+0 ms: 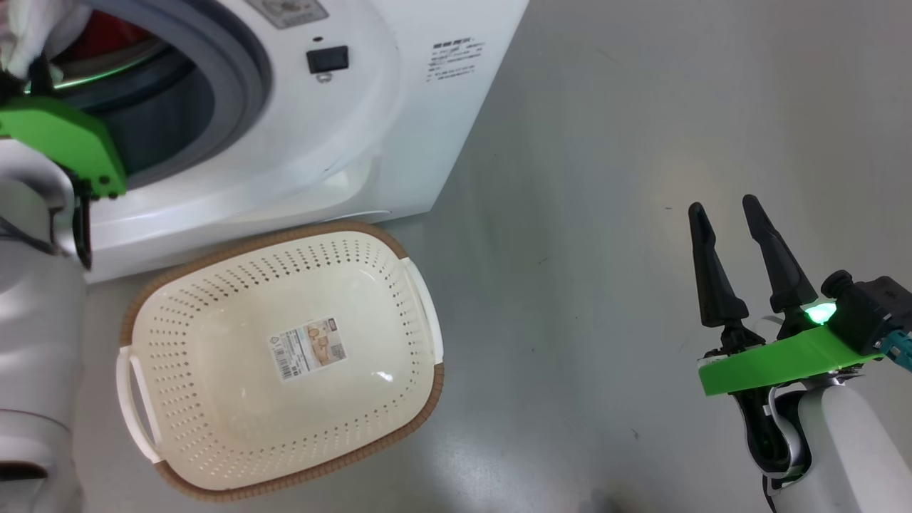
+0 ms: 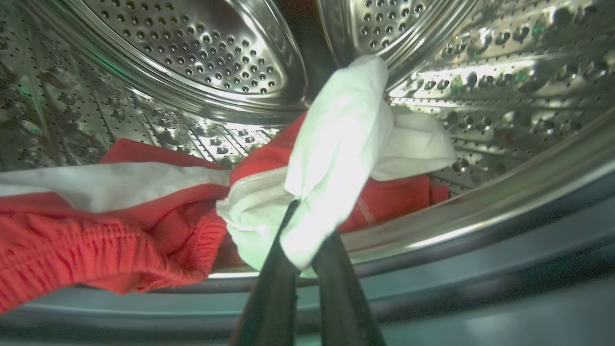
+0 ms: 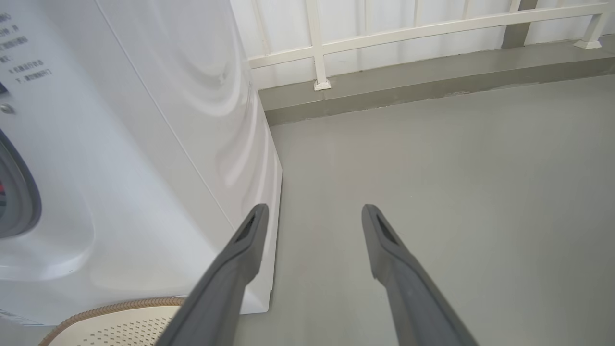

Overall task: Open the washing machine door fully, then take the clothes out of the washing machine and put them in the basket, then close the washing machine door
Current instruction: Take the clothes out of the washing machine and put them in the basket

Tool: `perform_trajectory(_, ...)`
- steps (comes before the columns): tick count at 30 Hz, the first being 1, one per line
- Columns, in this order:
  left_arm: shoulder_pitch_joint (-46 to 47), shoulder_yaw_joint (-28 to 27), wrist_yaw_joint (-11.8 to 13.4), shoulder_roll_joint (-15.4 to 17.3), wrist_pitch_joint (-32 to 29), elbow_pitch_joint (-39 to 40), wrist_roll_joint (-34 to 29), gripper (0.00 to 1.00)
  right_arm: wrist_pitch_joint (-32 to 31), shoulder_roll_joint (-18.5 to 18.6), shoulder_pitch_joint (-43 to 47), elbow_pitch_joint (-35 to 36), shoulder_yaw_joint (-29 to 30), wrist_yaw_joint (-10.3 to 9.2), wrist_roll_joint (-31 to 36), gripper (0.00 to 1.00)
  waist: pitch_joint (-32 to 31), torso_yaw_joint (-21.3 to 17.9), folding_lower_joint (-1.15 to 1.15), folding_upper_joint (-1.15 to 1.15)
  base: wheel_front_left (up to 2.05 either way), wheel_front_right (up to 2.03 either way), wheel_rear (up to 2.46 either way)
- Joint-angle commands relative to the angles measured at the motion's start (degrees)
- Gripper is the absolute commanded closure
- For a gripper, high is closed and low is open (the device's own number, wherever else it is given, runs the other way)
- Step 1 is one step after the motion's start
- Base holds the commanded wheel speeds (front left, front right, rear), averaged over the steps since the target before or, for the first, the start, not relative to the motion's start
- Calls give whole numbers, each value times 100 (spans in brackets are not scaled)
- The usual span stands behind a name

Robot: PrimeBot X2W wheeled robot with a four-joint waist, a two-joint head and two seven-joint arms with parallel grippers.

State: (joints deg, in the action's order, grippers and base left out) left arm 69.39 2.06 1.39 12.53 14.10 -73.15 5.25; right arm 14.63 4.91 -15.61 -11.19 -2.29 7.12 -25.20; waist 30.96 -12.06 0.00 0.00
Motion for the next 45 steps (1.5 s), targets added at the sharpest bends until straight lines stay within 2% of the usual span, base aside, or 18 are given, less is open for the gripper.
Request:
perform_trajectory(1,-95,-116,-29,194,67,195,87,100,37,40,11,117,-61,36,-6,0,-30,41,0,0,0,0,0)
perform_trajectory(3,-199,-159,-41,145,83,457,149,100,37,49,20,121,-45,36,0,0,-53,86,0,0,0,0,0)
perform_trajectory(12,-1350,-602,-123,-134,88,2553,396,100,37,105,105,136,25,36,20,0,-200,296,0,0,0,0,0)
perform_trajectory(24,-2905,-1096,-425,-684,89,4811,231,100,37,188,248,146,42,36,32,0,-389,506,0,0,0,0,0)
perform_trajectory(31,-3653,-1168,-544,-906,89,6001,137,100,37,212,277,145,36,36,36,0,-427,577,0,0,0,0,0)
perform_trajectory(38,-4162,-1124,-463,-959,89,6888,170,100,37,218,295,139,28,36,31,0,-455,593,0,0,0,0,0)
perform_trajectory(45,-4533,-882,-149,-964,89,7977,359,100,37,233,302,159,37,36,33,0,-434,618,0,0,0,0,0)
